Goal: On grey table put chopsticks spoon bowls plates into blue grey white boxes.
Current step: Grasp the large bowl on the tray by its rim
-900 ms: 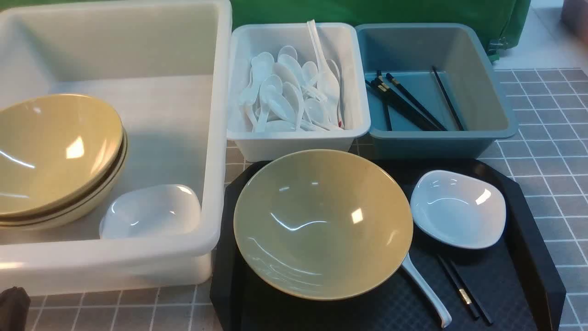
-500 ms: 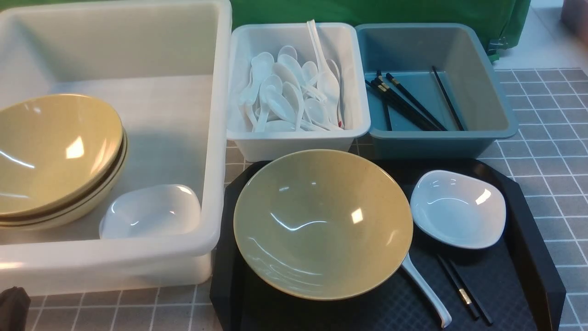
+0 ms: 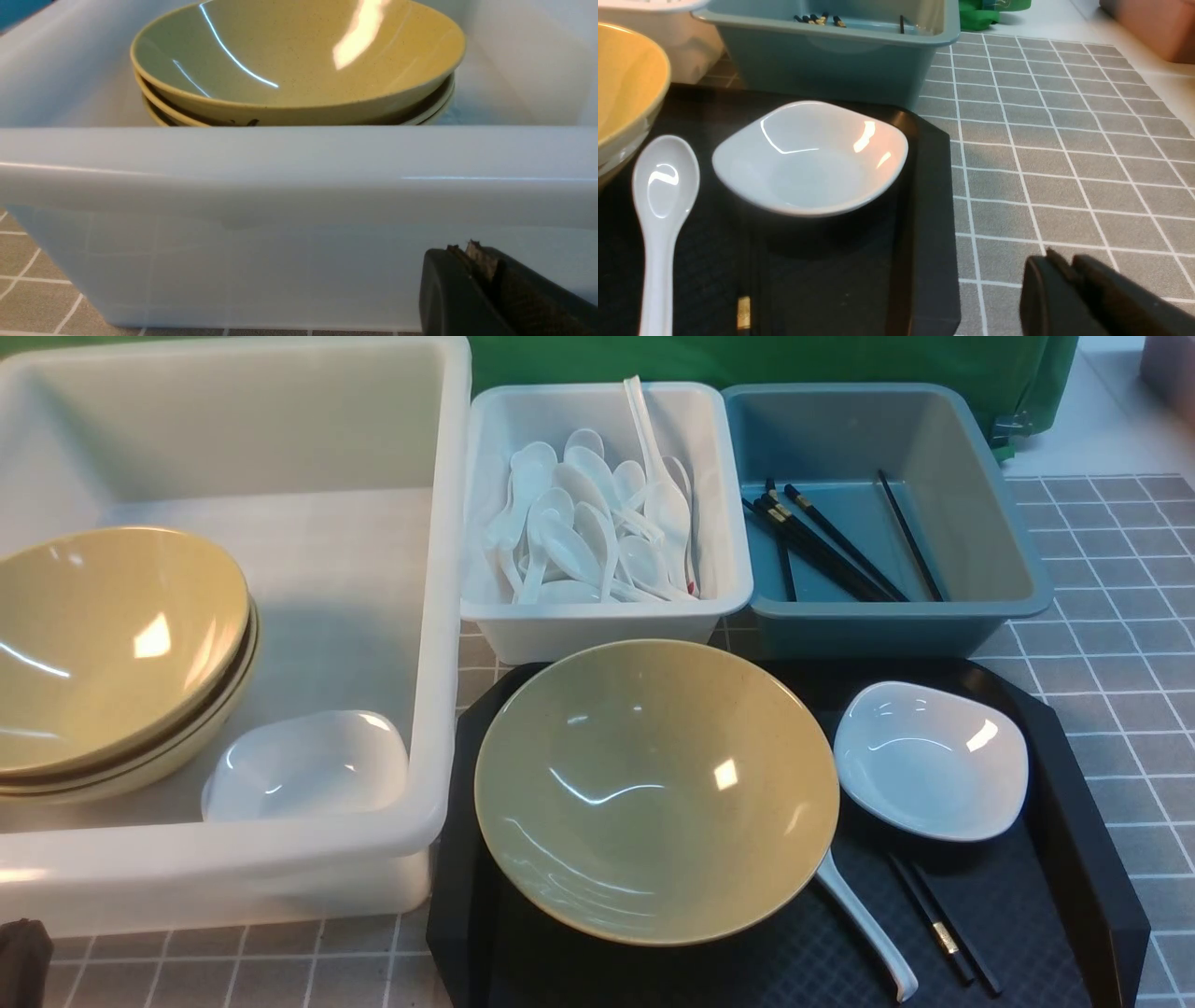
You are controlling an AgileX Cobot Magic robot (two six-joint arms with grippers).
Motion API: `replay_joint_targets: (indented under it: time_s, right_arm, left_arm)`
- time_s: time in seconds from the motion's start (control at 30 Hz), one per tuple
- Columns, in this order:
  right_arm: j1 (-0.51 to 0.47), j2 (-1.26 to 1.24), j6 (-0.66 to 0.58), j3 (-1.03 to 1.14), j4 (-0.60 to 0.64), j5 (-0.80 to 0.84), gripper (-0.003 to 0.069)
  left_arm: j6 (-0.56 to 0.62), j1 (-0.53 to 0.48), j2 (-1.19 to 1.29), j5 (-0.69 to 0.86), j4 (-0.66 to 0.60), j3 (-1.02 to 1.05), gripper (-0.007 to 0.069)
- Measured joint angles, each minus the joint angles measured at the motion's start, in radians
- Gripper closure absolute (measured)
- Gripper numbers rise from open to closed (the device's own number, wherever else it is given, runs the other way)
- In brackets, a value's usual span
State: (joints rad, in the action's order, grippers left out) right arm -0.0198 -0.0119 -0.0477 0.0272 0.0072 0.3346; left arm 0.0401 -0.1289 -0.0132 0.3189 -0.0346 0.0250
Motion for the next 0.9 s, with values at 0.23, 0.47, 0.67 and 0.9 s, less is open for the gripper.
replay_joint_targets:
  time_s: [0.23,0.47,0.67,0.9]
  right_arm:
    - [0.0,0.0,0.0,0.0,0.0,-0.004,0.0561]
    - [0.0,0.0,0.0,0.001,0.0,-0.029,0.0558]
    - [0.0,0.0,0.0,0.001,0.0,-0.087,0.0552]
    - [0.0,0.0,0.0,0.001,0.0,-0.321,0.0545]
  left_arm:
    - [0.0,0.0,0.0,-0.01,0.002,0.0,0.0632]
    - [0.0,0.0,0.0,-0.063,0.003,0.0,0.0632]
    - [0.001,0.0,0.0,-0.122,0.003,0.0,0.0632]
    - [0.001,0.0,0.0,-0.325,0.005,0.0,0.0632]
